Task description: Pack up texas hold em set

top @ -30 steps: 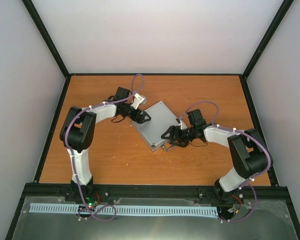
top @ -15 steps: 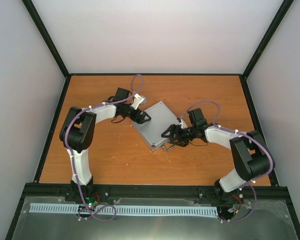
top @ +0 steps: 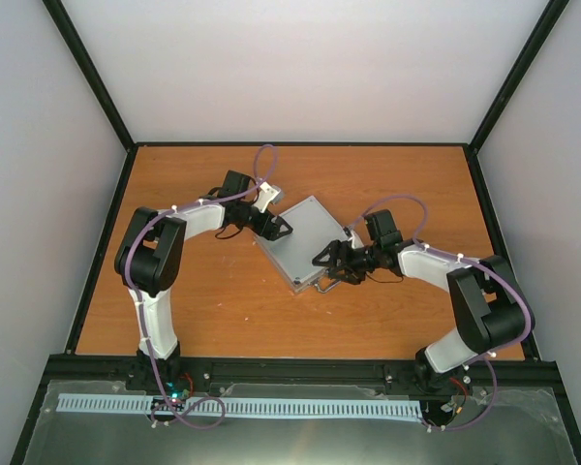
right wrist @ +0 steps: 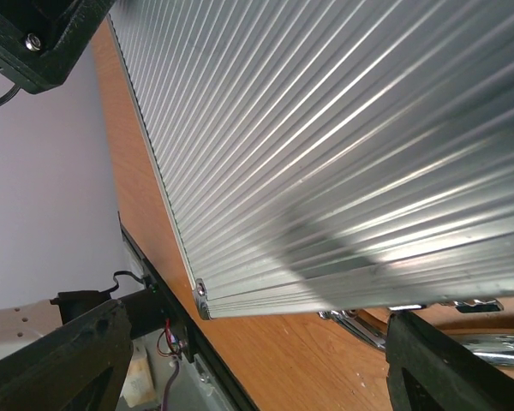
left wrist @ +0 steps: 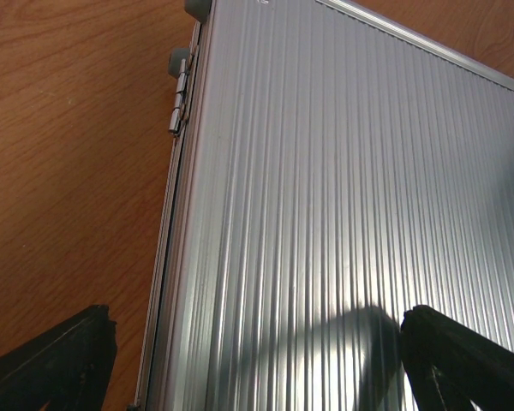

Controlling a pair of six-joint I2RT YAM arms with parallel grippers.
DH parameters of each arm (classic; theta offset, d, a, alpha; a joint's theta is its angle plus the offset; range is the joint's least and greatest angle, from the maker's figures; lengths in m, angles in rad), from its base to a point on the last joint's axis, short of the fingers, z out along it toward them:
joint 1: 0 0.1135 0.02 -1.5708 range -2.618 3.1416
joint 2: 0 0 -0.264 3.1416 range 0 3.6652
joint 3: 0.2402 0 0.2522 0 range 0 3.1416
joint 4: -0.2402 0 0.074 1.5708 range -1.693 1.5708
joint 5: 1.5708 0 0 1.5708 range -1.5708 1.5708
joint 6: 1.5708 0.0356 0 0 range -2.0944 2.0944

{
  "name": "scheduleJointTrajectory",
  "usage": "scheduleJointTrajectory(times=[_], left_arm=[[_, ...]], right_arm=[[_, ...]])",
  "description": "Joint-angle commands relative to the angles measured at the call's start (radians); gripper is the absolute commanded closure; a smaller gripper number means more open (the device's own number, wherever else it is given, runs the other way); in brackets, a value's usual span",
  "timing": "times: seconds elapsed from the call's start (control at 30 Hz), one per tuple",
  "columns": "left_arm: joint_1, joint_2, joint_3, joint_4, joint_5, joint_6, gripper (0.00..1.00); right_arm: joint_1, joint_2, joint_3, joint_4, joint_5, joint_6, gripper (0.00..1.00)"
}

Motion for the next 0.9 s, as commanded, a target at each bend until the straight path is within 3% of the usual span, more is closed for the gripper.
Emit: scheduleJointTrajectory(times=[0.0, 0.17, 0.63, 0.87], left_arm=[[-0.016, 0.009, -0.033, -0.074, -0.038, 0.022, 0.08], [-0.016, 0.004, -0.032, -0.070, -0.033, 0.015, 0.08], [-0.015, 0.003, -0.032, -0.056, -0.005, -0.005, 0.08], [-0.016, 0.005, -0.030, -0.061, -0.002, -0.006, 0.08]], right_arm=[[-0.004, -0.028, 0.001, 0.024, 0.021, -0.038, 0.19], [-0.007, -0.083, -0.001, -0.101, 0.080, -0.135, 0.20], [-0.002, -0.148, -0.102, -0.076, 0.271, -0.067, 0.76], [0.014, -0.110, -0.104, -0.040, 0.288, -0.030, 0.89]])
